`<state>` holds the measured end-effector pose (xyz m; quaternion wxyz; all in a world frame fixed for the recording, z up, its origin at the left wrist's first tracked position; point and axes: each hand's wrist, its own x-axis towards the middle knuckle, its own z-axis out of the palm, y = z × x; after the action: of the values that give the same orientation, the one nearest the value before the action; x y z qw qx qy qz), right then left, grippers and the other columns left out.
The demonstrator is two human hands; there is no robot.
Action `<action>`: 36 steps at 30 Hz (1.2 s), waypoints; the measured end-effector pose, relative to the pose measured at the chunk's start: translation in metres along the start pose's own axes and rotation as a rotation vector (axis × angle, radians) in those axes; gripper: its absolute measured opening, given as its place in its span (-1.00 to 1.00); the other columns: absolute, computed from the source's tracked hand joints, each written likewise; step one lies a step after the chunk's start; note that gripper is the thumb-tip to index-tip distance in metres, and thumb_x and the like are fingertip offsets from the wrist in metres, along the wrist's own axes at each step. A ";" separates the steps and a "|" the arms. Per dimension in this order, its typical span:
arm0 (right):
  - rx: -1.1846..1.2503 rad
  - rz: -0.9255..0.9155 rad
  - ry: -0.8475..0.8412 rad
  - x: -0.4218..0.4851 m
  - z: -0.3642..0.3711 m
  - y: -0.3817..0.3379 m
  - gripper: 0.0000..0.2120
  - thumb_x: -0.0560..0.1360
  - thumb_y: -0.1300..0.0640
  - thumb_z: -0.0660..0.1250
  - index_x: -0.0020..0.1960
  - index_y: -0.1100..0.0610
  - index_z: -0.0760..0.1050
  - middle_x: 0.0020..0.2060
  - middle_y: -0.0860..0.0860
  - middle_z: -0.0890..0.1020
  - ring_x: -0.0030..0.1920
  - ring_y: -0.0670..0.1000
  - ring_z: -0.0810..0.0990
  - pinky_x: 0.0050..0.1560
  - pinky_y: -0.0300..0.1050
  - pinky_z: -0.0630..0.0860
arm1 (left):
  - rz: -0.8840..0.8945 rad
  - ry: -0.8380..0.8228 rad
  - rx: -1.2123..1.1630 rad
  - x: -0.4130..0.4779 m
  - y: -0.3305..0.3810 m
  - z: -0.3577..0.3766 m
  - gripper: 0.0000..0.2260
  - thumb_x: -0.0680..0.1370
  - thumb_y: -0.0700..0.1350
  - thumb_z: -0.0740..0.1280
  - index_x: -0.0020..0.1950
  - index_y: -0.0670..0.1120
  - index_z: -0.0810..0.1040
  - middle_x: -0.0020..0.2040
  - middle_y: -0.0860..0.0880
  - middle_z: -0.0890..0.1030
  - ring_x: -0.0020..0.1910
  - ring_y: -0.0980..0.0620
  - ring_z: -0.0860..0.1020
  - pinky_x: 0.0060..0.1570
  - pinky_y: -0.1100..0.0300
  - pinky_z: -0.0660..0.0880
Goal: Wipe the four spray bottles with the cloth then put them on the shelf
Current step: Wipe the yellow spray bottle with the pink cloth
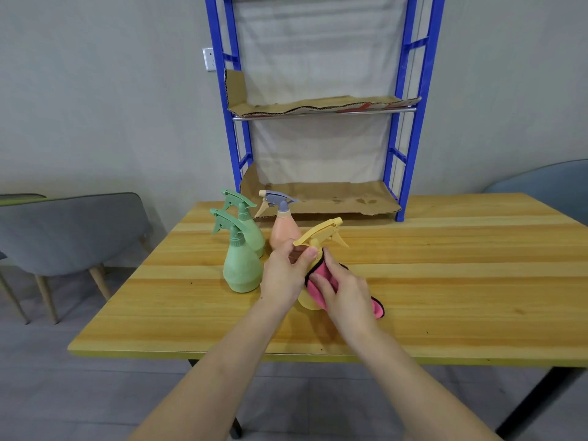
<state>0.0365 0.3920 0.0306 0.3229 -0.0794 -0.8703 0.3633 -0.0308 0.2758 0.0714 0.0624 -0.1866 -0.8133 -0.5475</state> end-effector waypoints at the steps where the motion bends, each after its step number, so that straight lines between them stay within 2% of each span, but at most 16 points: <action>1: -0.027 -0.010 -0.012 -0.004 0.000 0.004 -0.42 0.62 -0.02 0.39 0.59 -0.03 0.32 0.01 0.00 0.72 -0.05 -0.04 0.64 0.04 -0.23 0.49 | -0.001 0.002 0.002 0.001 -0.001 0.000 -0.76 0.61 0.12 0.38 0.04 -0.05 0.63 -0.08 0.05 0.71 -0.05 0.02 0.66 0.03 -0.13 0.61; 3: -0.073 -0.013 -0.050 -0.010 -0.004 0.015 -0.40 0.62 -0.05 0.36 0.61 -0.03 0.28 0.04 -0.01 0.71 -0.01 -0.03 0.65 0.13 -0.13 0.55 | -0.010 0.012 0.004 0.001 -0.001 0.000 -0.75 0.61 0.13 0.38 0.04 -0.04 0.63 -0.08 0.06 0.71 -0.05 0.04 0.65 0.04 -0.12 0.61; 6: -0.115 0.039 -0.142 -0.016 -0.011 0.028 -0.38 0.62 -0.09 0.35 0.62 -0.04 0.26 0.06 0.03 0.71 0.05 0.07 0.64 0.14 -0.05 0.51 | -0.025 0.020 0.002 0.000 0.001 0.003 -0.76 0.61 0.13 0.38 0.06 -0.04 0.64 -0.07 0.08 0.70 -0.03 0.07 0.65 0.07 -0.10 0.62; 10: -0.117 0.075 -0.155 -0.015 -0.017 0.019 -0.38 0.59 -0.11 0.39 0.60 -0.05 0.30 -0.04 0.00 0.70 -0.04 0.05 0.62 -0.03 -0.15 0.48 | -0.027 0.028 0.004 -0.004 0.002 0.004 -0.76 0.62 0.11 0.38 0.07 -0.05 0.63 -0.06 0.07 0.70 -0.02 0.06 0.65 0.08 -0.10 0.61; 12: -0.052 0.055 -0.121 -0.007 -0.015 0.006 -0.39 0.60 -0.06 0.40 0.59 -0.06 0.30 -0.15 -0.10 0.57 -0.12 -0.04 0.53 -0.07 -0.19 0.40 | -0.026 0.029 0.007 -0.003 0.002 0.004 -0.77 0.62 0.10 0.38 0.06 -0.06 0.62 -0.06 0.06 0.70 -0.03 0.05 0.65 0.07 -0.10 0.61; 14: -0.010 0.029 -0.084 0.001 -0.010 -0.001 -0.40 0.61 -0.03 0.39 0.59 -0.05 0.30 -0.18 -0.14 0.48 -0.16 -0.09 0.45 -0.08 -0.17 0.43 | -0.023 0.020 0.012 -0.002 0.002 0.003 -0.78 0.62 0.08 0.38 0.07 -0.06 0.62 -0.06 0.05 0.71 -0.03 0.03 0.65 0.06 -0.09 0.61; 17: -0.049 0.025 -0.104 -0.002 -0.007 0.010 -0.40 0.63 -0.09 0.34 0.62 -0.09 0.25 -0.09 -0.05 0.64 -0.09 -0.03 0.59 -0.01 -0.10 0.55 | -0.011 0.008 0.035 0.002 0.000 0.001 -0.77 0.63 0.10 0.37 0.06 -0.06 0.62 -0.07 0.06 0.70 -0.04 0.03 0.65 0.04 -0.09 0.61; 19: -0.117 0.045 -0.173 -0.010 -0.011 0.023 -0.38 0.63 -0.13 0.32 0.63 -0.09 0.21 0.00 0.02 0.70 0.00 0.08 0.65 0.06 -0.03 0.55 | -0.014 0.009 0.039 0.004 0.000 0.000 -0.76 0.64 0.09 0.35 0.10 -0.06 0.64 -0.05 0.07 0.69 -0.02 0.04 0.64 0.08 -0.07 0.60; 21: -0.162 0.042 -0.230 -0.015 -0.015 0.032 -0.35 0.61 -0.13 0.34 0.63 -0.08 0.21 0.00 0.04 0.71 0.02 0.11 0.65 0.10 0.01 0.52 | -0.019 0.003 0.018 0.005 0.001 0.000 -0.76 0.65 0.07 0.34 0.15 -0.06 0.65 -0.02 0.10 0.68 0.02 0.07 0.63 0.13 -0.03 0.59; 25: -0.148 0.065 -0.226 -0.006 -0.014 0.032 -0.38 0.60 -0.14 0.35 0.61 -0.08 0.28 0.01 0.05 0.69 0.02 0.10 0.61 -0.05 -0.11 0.43 | -0.009 -0.013 0.004 0.003 -0.002 0.001 -0.77 0.65 0.06 0.34 0.16 -0.06 0.64 0.02 0.08 0.70 0.05 0.08 0.64 0.15 -0.04 0.60; 30: -0.004 0.000 -0.112 0.006 -0.005 0.011 -0.42 0.63 -0.13 0.30 0.62 -0.12 0.25 0.18 0.01 0.70 0.16 0.09 0.64 0.14 0.07 0.58 | 0.033 -0.069 -0.046 -0.004 -0.012 0.003 -0.82 0.62 -0.04 0.41 0.21 -0.01 0.60 0.09 0.10 0.68 0.12 0.14 0.63 0.25 0.02 0.57; 33: -0.063 0.008 -0.180 0.006 -0.008 0.019 -0.42 0.66 -0.14 0.24 0.64 -0.12 0.20 0.11 0.06 0.68 0.10 0.13 0.63 0.08 0.06 0.56 | 0.039 -0.050 -0.073 -0.004 -0.015 0.004 -0.79 0.60 -0.05 0.44 0.22 0.01 0.55 0.10 0.10 0.66 0.13 0.12 0.62 0.25 0.06 0.56; 36: -0.119 0.028 -0.268 0.001 -0.017 0.033 -0.41 0.66 -0.15 0.22 0.64 -0.13 0.17 0.15 0.06 0.66 0.13 0.13 0.61 0.10 0.00 0.53 | 0.047 -0.057 -0.073 -0.001 -0.017 0.004 -0.77 0.60 -0.06 0.45 0.24 0.00 0.56 0.12 0.09 0.66 0.14 0.13 0.61 0.26 0.05 0.56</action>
<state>0.0425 0.4259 0.0177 0.1932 -0.0613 -0.9245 0.3230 -0.0359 0.2737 0.0543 0.0452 -0.2234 -0.7896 -0.5698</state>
